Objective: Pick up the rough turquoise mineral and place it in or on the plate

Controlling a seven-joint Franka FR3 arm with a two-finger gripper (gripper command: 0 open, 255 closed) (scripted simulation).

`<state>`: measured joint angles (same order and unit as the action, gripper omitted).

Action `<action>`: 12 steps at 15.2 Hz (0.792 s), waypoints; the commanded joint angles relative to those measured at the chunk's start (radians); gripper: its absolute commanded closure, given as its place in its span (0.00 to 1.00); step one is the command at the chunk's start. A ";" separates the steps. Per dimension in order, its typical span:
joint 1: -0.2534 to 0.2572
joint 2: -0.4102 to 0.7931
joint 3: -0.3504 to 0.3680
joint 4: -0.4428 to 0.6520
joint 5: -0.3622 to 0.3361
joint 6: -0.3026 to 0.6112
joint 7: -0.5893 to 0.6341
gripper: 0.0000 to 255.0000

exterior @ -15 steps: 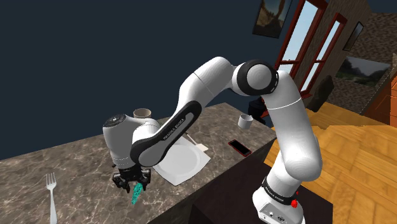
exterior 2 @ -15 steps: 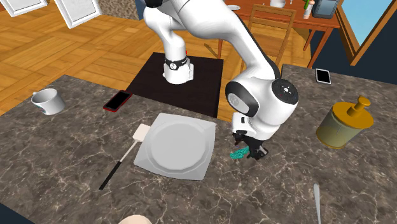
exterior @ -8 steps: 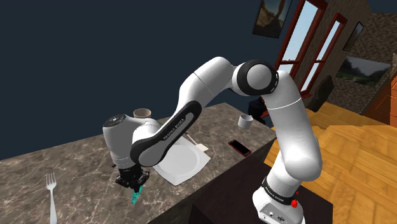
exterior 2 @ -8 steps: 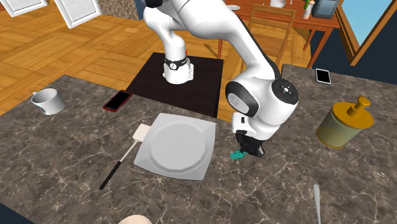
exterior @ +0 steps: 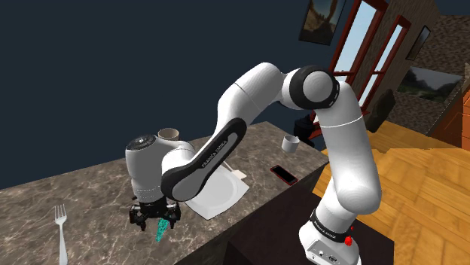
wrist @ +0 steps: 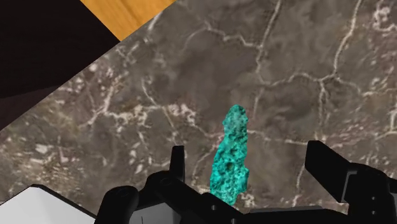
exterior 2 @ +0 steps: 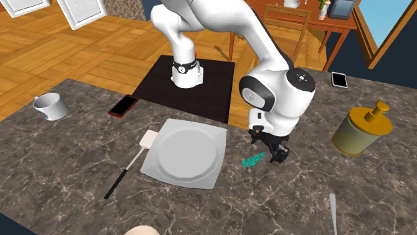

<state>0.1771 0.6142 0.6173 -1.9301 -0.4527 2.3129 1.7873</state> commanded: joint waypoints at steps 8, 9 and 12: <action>0.025 0.051 -0.036 -0.009 -0.041 0.063 0.032 0.00; 0.025 0.051 -0.036 -0.009 -0.041 0.063 0.032 0.00; 0.025 0.051 -0.036 -0.009 -0.041 0.063 0.032 0.00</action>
<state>0.2023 0.6652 0.5819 -1.9387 -0.4939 2.3762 1.8193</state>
